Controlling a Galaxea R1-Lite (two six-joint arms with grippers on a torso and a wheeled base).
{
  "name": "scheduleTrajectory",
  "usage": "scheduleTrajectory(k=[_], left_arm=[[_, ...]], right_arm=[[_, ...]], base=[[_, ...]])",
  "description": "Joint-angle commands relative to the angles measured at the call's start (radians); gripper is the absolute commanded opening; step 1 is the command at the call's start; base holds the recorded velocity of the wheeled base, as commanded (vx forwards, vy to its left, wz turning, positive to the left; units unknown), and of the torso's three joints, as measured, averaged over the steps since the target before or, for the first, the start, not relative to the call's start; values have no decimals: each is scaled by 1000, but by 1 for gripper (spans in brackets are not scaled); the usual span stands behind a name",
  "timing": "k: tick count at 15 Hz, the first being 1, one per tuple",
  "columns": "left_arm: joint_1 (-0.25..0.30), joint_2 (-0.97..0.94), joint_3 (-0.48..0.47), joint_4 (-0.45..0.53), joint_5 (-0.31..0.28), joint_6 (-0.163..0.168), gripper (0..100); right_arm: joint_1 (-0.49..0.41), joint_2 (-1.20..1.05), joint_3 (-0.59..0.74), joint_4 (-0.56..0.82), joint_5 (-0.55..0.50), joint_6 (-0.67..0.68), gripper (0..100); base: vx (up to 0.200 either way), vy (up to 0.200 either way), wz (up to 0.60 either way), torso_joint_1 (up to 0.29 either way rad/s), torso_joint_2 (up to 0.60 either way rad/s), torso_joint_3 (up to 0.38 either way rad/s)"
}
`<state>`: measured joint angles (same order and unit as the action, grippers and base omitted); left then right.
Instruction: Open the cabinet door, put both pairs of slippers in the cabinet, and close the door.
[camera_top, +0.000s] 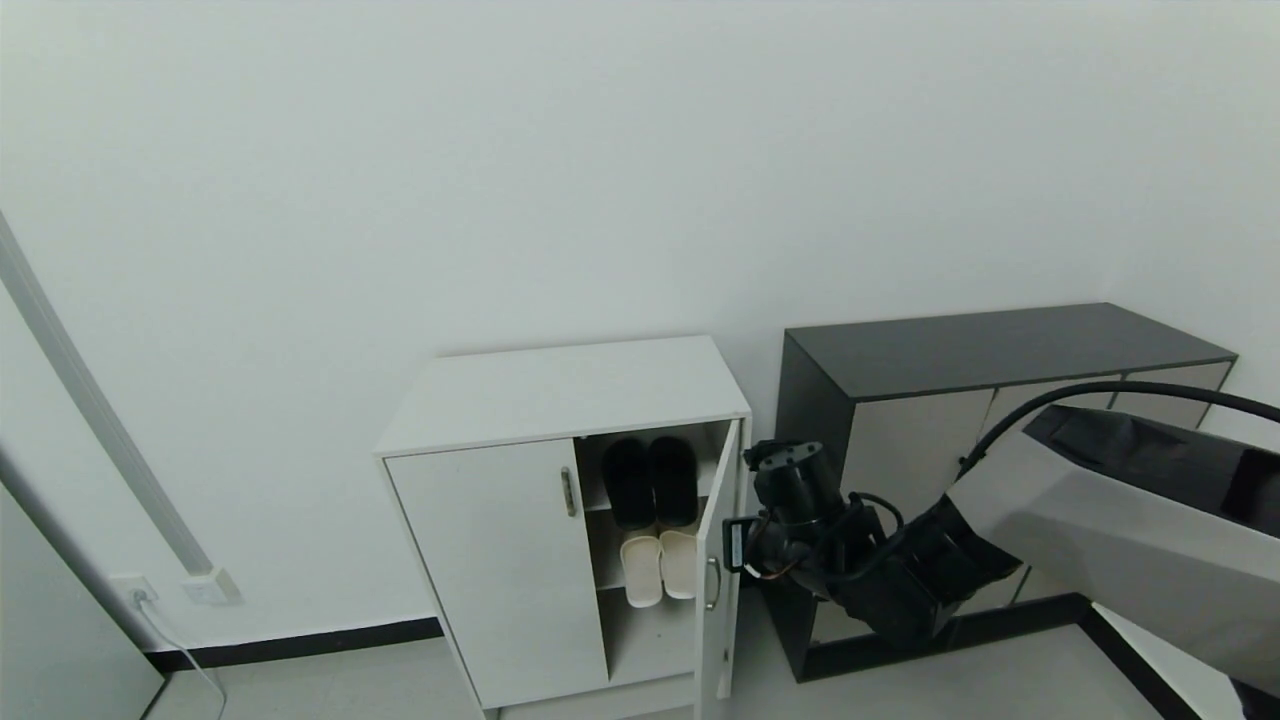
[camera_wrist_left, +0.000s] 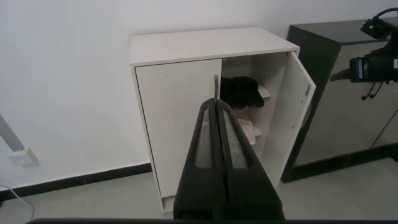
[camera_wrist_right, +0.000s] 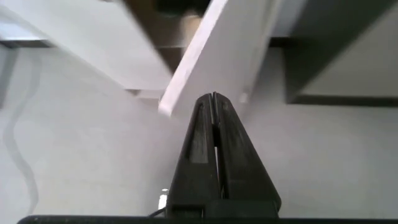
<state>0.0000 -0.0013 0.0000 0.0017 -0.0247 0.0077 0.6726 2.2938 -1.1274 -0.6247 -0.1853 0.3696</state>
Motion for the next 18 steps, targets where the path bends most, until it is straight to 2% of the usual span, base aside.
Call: scheduleTrajectory(k=[1, 9, 16, 18], left_arm=[[0, 1, 0, 0, 0, 0, 0], [0, 1, 0, 0, 0, 0, 0], [0, 1, 0, 0, 0, 0, 0], [0, 1, 0, 0, 0, 0, 0]], right_arm=[[18, -47, 49, -23, 6, -8, 0], [51, -53, 112, -98, 7, -60, 0], [50, -53, 120, -107, 7, -66, 0], [47, -53, 121, -109, 0, -67, 0]], base=[[0, 0, 0, 0, 0, 0], [0, 0, 0, 0, 0, 0], [0, 0, 600, 1, 2, 2], [0, 0, 0, 0, 0, 0]])
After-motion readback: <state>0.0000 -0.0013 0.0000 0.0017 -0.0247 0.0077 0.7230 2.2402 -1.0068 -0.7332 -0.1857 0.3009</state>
